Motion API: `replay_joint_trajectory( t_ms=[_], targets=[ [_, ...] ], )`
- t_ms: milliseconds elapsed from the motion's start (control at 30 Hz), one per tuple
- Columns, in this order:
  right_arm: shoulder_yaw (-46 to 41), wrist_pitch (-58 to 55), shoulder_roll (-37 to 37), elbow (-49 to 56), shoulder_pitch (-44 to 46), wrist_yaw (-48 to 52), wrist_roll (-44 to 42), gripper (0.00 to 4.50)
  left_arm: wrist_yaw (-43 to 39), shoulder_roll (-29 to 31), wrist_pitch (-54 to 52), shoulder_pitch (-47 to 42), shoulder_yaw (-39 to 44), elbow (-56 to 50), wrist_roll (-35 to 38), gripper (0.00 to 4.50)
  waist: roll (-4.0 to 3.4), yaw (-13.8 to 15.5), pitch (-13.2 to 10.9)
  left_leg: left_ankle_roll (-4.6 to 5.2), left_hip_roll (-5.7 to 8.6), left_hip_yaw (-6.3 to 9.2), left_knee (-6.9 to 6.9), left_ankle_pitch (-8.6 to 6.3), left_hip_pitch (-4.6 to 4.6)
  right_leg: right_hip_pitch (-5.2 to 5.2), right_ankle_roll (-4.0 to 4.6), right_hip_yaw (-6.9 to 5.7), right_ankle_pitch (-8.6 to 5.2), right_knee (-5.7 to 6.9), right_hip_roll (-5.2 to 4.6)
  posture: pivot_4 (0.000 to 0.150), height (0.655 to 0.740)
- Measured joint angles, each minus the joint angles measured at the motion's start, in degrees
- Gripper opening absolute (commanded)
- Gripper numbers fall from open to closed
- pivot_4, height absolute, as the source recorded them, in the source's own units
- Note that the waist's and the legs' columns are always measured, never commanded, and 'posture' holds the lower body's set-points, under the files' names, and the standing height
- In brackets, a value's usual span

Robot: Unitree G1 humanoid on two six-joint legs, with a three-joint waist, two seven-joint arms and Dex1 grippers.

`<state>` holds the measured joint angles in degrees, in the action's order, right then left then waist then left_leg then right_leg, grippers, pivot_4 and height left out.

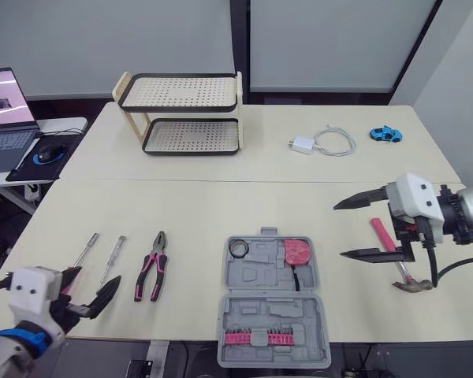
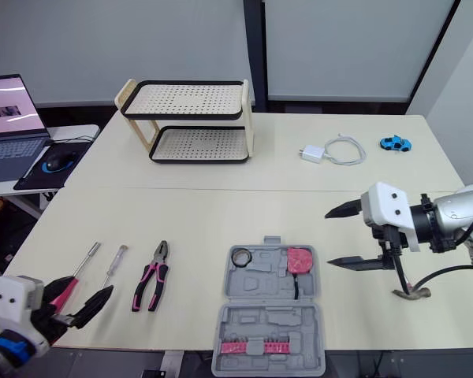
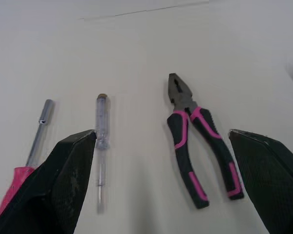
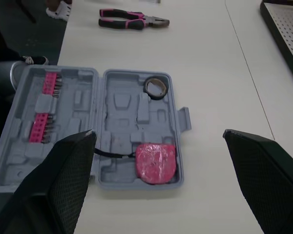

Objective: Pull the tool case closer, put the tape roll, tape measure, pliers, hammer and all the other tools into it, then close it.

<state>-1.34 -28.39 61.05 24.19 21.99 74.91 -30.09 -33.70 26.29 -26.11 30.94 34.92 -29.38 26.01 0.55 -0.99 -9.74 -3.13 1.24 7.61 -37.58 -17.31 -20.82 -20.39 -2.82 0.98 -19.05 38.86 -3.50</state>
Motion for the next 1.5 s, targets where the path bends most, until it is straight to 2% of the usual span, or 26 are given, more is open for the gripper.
replay_joint_trajectory(
  t_ms=[233, 467, 633, 867, 1233, 1333, 1500],
  targets=[
    [4.86, -3.88, -2.79, 2.82, 4.11, -1.28, -0.51, 4.46, 12.98, -5.01, -9.67, -4.65, -7.09, -4.78, -1.87, 4.5, 0.01, 0.06, -0.01, 0.01, 0.03, 0.03, -0.16, -0.01, -0.05, 0.02, 0.0, -0.1, 0.0, 0.03, 0.15, 0.15, 0.74],
    [5.09, -4.96, -3.49, 2.82, 4.86, -1.6, -0.43, 4.46, 22.85, -5.84, -22.48, -14.36, -13.35, -4.25, -3.87, 4.5, 0.01, 0.65, 0.0, 0.01, 0.05, 0.04, -0.25, -0.01, -0.04, 0.03, -0.01, -0.14, 0.01, 0.07, 0.19, 0.15, 0.74],
    [5.48, -5.4, -3.8, 2.84, 5.66, -1.77, -0.43, 4.46, 25.52, -5.47, -29.04, -21.29, -16.33, -0.84, -4.74, 4.5, 0.01, 0.65, 0.0, 0.0, 0.06, 0.02, -0.25, 0.0, -0.04, 0.0, -0.01, -0.13, 0.01, 0.08, 0.22, 0.15, 0.74],
    [5.55, -5.87, -3.9, 2.92, 5.67, -2.38, -0.43, 4.46, 26.62, -4.96, -32.85, -26.82, -19.84, 4.81, -6.94, 4.5, 0.01, 0.74, -0.01, -0.02, 0.06, 0.04, -0.26, 0.0, -0.06, 0.0, -0.01, -0.12, 0.01, 0.07, 0.17, 0.15, 0.74],
    [5.55, -6.21, -3.9, 3.12, 5.48, -2.55, -0.48, 4.46, 27.22, -4.95, -38.41, -28.54, -21.79, 5.22, -8.51, 4.5, 0.01, 0.68, -0.01, -0.03, 0.05, 0.02, -0.25, 0.01, -0.06, -0.02, -0.01, -0.1, 0.01, 0.07, 0.17, 0.15, 0.74],
    [5.55, -6.29, -3.9, 3.18, 5.35, -2.68, -0.47, 4.5, 27.24, -5.07, -39.64, -28.15, -21.35, 4.44, -8.42, 3.96, 0.01, 0.68, -0.01, -0.04, 0.05, 0.02, -0.25, 0.01, -0.05, -0.02, -0.01, -0.09, 0.01, 0.07, 0.17, 0.15, 0.74],
    [5.54, -6.35, -3.85, 3.78, 4.07, -2.82, -0.48, 4.5, 25.58, -3.92, -39.02, -28.74, -20.59, 6.09, -8.4, 2.53, -0.01, 0.7, 0.01, -0.03, 0.05, 0.04, -0.24, 0.01, -0.04, -0.01, -0.01, -0.11, 0.01, 0.07, 0.17, 0.15, 0.74]
  ],
)
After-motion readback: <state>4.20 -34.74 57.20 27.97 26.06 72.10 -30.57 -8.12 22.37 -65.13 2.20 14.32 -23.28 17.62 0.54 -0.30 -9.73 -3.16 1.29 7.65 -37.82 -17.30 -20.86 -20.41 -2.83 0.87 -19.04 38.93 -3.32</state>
